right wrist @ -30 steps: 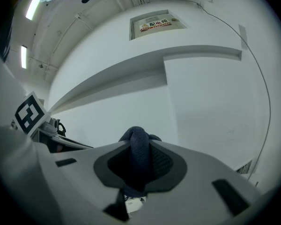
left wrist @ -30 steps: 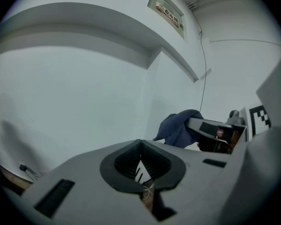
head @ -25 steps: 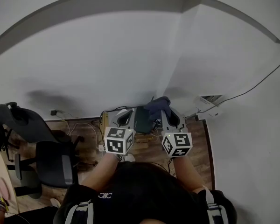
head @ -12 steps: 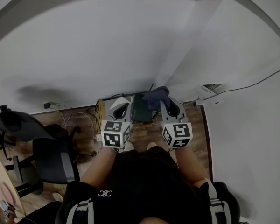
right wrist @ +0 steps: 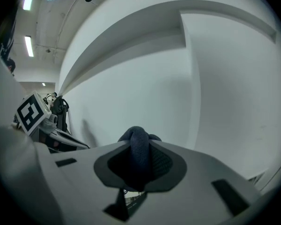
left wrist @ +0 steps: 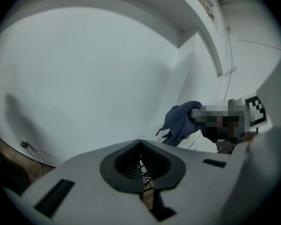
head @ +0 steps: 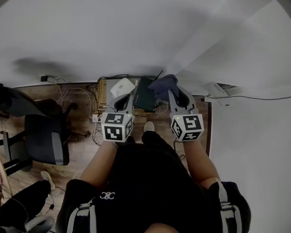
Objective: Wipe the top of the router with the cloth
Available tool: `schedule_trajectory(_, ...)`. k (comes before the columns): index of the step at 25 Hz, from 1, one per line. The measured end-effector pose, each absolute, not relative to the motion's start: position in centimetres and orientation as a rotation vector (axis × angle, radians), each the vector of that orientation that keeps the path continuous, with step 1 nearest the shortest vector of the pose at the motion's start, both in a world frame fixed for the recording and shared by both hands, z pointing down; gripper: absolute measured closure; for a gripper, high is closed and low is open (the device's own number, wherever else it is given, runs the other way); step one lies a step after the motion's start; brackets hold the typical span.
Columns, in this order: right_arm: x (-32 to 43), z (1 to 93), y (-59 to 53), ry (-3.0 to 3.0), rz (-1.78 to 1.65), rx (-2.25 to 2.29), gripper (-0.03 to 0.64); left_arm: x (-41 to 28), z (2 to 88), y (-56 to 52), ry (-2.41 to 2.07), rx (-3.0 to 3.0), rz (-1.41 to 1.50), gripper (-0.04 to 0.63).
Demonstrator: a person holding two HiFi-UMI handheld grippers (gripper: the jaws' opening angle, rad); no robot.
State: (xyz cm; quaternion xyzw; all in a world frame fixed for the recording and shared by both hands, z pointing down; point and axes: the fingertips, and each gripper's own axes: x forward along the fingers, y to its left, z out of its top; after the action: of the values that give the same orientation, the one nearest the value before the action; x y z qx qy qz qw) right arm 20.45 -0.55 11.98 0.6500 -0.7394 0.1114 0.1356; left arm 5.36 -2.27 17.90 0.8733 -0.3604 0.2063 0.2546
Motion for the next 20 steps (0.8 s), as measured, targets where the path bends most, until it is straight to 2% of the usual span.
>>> schedule_trajectory(6, 21.3, 15.9, -2.7, -2.159, 0.396, 1.747, 0.575, 5.4, 21.5, -1.9, -1.042, 2.261, 0.585, 0.594)
schedule_trajectory(20, 19.8, 32.7, -7.7, -2.028, 0.584, 1.435, 0.575, 1.9, 33.3, -2.5, -1.221, 1.994, 0.577, 0.594)
